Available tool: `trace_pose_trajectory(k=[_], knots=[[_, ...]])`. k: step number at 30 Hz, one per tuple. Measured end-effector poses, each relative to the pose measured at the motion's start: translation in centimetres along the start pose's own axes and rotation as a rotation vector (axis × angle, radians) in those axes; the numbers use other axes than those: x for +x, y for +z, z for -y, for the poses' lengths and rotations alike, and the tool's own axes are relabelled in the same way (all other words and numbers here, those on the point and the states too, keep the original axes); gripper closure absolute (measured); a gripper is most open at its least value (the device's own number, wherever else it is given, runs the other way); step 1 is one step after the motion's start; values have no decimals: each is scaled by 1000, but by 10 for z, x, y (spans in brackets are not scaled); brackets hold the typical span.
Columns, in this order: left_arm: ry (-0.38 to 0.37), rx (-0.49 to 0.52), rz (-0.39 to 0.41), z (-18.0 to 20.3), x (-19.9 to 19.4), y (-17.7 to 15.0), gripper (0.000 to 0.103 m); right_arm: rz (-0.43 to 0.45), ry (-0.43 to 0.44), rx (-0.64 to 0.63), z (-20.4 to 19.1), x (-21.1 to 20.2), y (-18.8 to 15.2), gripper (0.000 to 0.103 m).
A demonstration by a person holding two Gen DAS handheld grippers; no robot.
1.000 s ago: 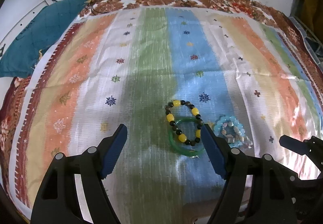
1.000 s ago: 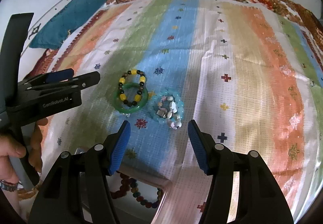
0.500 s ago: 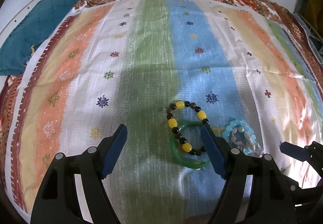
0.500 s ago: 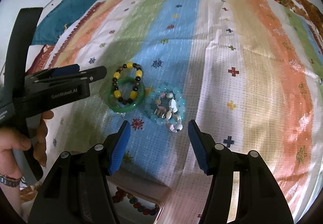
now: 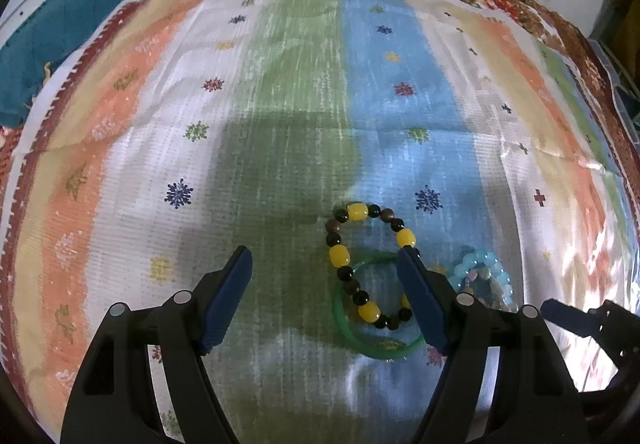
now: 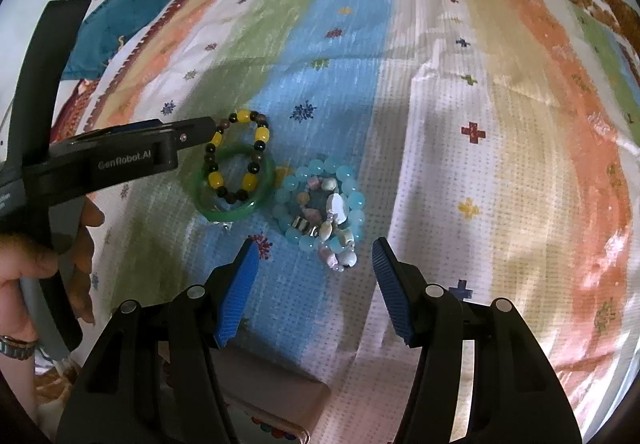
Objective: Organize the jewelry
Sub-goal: 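Move both open tools back toward the remaining bracelets, then grasp yellow-and-black bead bracelet with left gripper while right gripper grasps white stones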
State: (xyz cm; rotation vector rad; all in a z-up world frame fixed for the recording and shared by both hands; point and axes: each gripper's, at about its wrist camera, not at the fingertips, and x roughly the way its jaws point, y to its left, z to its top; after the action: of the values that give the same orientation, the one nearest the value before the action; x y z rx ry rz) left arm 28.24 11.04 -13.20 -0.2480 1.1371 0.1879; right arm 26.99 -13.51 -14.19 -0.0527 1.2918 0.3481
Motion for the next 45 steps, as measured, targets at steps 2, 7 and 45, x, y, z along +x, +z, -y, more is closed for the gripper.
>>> trace_pose_trajectory(k=[2, 7, 45], knots=[[-29, -24, -22, -3, 6, 2, 32, -8, 3, 2, 1, 3, 1, 45], [-54, -54, -64, -8, 21, 4, 42, -24, 20, 2, -2, 7, 3, 53], [-80, 36, 14, 5, -5, 7, 91, 0, -4, -57, -11, -2, 4, 86]])
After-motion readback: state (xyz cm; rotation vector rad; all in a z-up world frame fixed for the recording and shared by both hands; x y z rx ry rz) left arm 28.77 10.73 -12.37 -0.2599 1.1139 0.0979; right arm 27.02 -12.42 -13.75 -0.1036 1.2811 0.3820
